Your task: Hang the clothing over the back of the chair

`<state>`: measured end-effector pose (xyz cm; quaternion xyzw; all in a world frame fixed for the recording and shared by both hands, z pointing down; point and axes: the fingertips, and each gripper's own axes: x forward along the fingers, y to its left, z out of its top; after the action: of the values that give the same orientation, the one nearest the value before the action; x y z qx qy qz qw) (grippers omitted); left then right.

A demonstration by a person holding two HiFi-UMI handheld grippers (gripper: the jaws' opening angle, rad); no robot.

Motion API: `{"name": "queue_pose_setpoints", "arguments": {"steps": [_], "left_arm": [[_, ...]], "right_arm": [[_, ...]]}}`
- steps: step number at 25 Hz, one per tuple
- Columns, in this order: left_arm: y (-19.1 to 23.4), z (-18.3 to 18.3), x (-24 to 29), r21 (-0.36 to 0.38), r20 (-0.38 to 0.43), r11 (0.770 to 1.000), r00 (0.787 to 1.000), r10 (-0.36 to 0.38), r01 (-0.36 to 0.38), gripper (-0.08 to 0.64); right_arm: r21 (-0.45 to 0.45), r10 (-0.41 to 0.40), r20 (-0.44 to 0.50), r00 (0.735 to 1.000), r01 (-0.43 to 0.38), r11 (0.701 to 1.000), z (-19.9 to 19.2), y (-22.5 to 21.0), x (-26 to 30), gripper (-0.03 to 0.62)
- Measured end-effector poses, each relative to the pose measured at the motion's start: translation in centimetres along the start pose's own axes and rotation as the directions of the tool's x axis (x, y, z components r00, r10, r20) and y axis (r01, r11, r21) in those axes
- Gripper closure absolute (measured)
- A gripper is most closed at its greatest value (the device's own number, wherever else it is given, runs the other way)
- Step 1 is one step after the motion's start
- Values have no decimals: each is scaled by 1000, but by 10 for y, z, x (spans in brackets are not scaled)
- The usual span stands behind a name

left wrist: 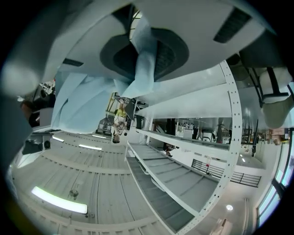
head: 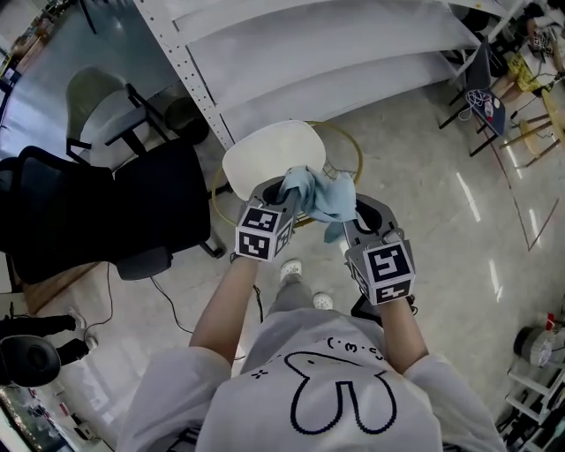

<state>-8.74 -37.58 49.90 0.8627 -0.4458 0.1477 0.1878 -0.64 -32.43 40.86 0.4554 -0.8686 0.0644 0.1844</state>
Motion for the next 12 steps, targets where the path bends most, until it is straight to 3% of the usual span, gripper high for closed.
{"name": "queue_pose_setpoints", "arguments": {"steps": [4,9,12], "left_arm": [[4,-24,11,26,-60,1000,998,-10,12,503],[11,-52,25,182,-163,983,987,-6,36,490],[7,-70,30,230,-213,971,977,-21,71,459]], "right_arm": [[13,-10,-48,999,10,1000,-22,1,6,561],[36,-20,-107,994,24,999,-53,2,7,561],[68,-26,-144,989,36,997,-70,1,8,561]]}}
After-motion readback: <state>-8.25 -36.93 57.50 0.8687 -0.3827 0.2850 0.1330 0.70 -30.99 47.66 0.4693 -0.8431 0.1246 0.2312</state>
